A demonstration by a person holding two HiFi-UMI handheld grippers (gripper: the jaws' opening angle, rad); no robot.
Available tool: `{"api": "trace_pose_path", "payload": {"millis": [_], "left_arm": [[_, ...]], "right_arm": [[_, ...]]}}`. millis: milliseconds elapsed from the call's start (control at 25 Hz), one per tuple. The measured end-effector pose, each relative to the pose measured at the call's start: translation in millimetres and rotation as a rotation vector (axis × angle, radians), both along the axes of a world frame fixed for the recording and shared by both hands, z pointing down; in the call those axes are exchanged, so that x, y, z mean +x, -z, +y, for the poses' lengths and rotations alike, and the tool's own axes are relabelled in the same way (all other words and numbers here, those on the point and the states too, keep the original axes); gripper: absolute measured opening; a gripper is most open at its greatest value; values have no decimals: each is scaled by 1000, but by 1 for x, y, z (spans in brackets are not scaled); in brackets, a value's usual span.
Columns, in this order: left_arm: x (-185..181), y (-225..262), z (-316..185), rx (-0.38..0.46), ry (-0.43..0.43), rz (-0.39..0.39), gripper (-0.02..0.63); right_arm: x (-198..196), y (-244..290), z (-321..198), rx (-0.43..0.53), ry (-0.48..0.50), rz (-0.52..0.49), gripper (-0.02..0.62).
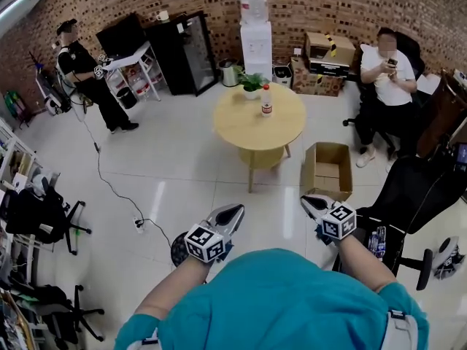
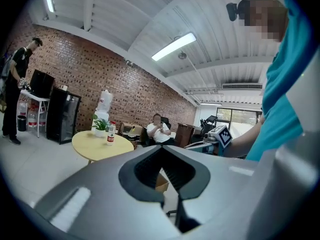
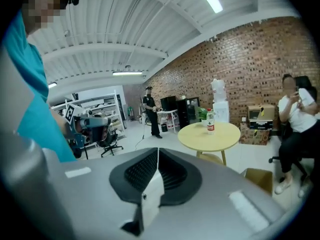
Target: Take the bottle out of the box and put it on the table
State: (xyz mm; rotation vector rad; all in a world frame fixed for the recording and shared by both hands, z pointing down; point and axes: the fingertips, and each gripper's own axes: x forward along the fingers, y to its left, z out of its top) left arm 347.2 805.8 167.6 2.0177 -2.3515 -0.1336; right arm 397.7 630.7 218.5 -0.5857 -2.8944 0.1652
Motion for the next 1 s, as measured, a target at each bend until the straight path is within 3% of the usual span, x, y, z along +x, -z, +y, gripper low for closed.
{"api": "trace_pose_path", "payload": {"millis": [160, 320, 480, 640, 1000], "left_arm": [[-8, -1, 35, 17, -23, 12, 0], [-1, -6, 36, 5, -38, 14, 0], [13, 0, 16, 11, -14, -9, 0], [35, 1, -5, 61, 21, 27, 0], [63, -15, -23, 55, 39, 15, 0]], "right_arm": [[-9, 12, 34, -27, -17, -39, 2], [-4, 17, 51, -18, 24, -72, 1], [13, 26, 43, -40, 88, -86, 0], [46, 23, 28, -19, 147, -73, 0], [76, 7, -6, 4, 137, -67, 0]]}}
